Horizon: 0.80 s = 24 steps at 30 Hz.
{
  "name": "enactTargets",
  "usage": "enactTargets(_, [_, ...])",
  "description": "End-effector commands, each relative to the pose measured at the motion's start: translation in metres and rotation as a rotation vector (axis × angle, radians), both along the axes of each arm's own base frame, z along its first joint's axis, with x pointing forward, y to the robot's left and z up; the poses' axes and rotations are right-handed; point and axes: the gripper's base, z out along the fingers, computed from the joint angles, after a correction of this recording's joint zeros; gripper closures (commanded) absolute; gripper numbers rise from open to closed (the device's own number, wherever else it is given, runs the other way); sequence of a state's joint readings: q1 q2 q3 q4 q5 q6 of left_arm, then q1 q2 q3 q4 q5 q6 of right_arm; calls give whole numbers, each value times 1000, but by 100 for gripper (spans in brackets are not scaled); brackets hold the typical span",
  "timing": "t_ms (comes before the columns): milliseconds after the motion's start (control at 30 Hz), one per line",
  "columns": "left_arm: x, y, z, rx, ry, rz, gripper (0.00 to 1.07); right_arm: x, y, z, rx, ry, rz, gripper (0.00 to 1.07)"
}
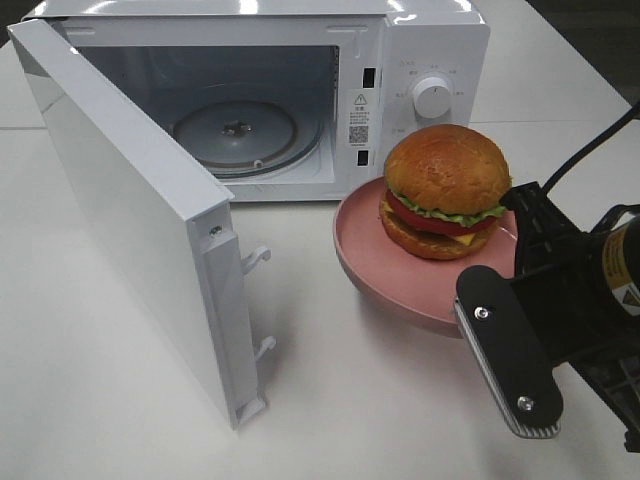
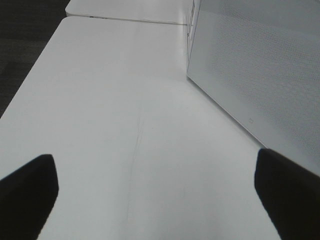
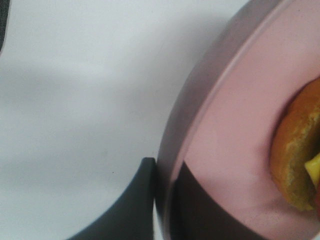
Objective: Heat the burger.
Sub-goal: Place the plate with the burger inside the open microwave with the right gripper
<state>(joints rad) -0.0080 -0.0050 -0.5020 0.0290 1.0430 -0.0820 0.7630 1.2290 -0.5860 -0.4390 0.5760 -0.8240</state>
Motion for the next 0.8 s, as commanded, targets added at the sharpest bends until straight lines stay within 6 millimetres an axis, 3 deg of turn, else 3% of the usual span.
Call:
enactTargets(33, [-3,0,0,1,-28,3,7,4,4,4,39,-35,104,107])
enactTargets(800, [-3,0,0,1,-28,3,7,17,-6,5,97,-27,350,107])
